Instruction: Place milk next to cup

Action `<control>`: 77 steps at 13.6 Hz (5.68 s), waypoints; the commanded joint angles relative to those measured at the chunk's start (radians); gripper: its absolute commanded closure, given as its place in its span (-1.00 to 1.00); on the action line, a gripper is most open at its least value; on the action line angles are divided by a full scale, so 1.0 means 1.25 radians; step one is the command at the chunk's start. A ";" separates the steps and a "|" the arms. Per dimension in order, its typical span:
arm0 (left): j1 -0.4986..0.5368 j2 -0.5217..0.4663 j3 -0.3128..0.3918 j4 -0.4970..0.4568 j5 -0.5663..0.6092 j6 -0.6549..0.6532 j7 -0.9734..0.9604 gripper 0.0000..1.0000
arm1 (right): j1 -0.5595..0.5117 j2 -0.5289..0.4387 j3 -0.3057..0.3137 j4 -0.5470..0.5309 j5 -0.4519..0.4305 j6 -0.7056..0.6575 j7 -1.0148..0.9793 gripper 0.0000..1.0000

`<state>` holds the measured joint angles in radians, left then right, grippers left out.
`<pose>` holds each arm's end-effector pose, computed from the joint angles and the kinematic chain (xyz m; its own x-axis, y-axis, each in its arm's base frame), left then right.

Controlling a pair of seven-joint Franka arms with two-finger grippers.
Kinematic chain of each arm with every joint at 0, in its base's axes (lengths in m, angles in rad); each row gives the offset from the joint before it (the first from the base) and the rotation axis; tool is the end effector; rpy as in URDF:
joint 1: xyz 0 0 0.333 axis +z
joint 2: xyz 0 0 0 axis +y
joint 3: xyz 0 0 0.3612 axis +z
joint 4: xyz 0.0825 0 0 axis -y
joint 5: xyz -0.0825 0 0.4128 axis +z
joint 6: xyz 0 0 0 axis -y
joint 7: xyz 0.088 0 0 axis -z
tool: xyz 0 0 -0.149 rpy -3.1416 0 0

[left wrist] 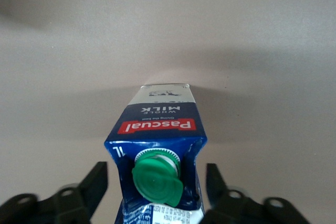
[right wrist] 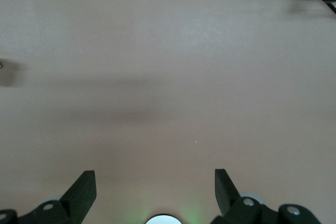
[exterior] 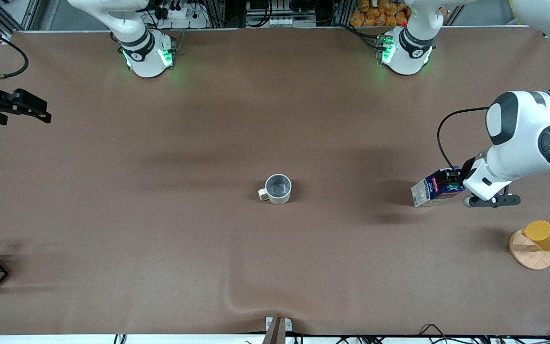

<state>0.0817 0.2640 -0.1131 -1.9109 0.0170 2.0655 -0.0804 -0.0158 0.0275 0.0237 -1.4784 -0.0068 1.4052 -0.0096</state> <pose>0.6315 -0.0157 0.3368 0.9932 0.0418 -0.1082 0.0428 -0.9991 0.0068 0.5715 0.0032 0.6438 0.9948 0.0164 -0.1006 0.0170 -0.9998 0.0052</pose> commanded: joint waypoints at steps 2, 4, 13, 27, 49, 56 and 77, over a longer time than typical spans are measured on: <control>0.002 -0.011 -0.004 -0.016 0.017 0.004 -0.022 -0.21 | -0.018 -0.021 -0.003 0.003 0.035 -0.007 0.014 -1.00; 0.000 -0.011 -0.004 -0.014 0.017 -0.001 -0.031 0.04 | -0.016 -0.023 -0.004 0.005 0.021 -0.018 0.019 -1.00; -0.084 -0.023 -0.098 0.104 0.017 -0.170 -0.179 0.48 | -0.023 -0.015 -0.002 -0.004 -0.045 0.000 0.094 -1.00; -0.438 0.145 -0.166 0.309 0.020 -0.174 -0.623 0.44 | -0.019 -0.016 0.001 0.001 -0.044 -0.005 0.096 -1.00; -0.512 0.318 -0.146 0.460 0.018 -0.115 -0.705 -0.03 | -0.018 -0.015 0.001 0.003 -0.040 0.002 0.096 -1.00; -0.507 0.270 -0.146 0.459 0.018 -0.115 -0.722 -1.00 | -0.017 -0.013 0.001 0.006 -0.036 0.013 0.096 -1.00; -0.048 -0.162 -0.086 0.331 0.021 -0.393 -0.157 -1.00 | -0.007 -0.012 0.002 0.006 -0.034 0.028 0.097 -1.00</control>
<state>0.0081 0.1545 -0.2483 -1.4027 0.0286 1.5778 -0.3749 -0.0295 0.0118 0.0247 -1.4773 -0.0469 1.4386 0.0929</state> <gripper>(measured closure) 0.000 0.000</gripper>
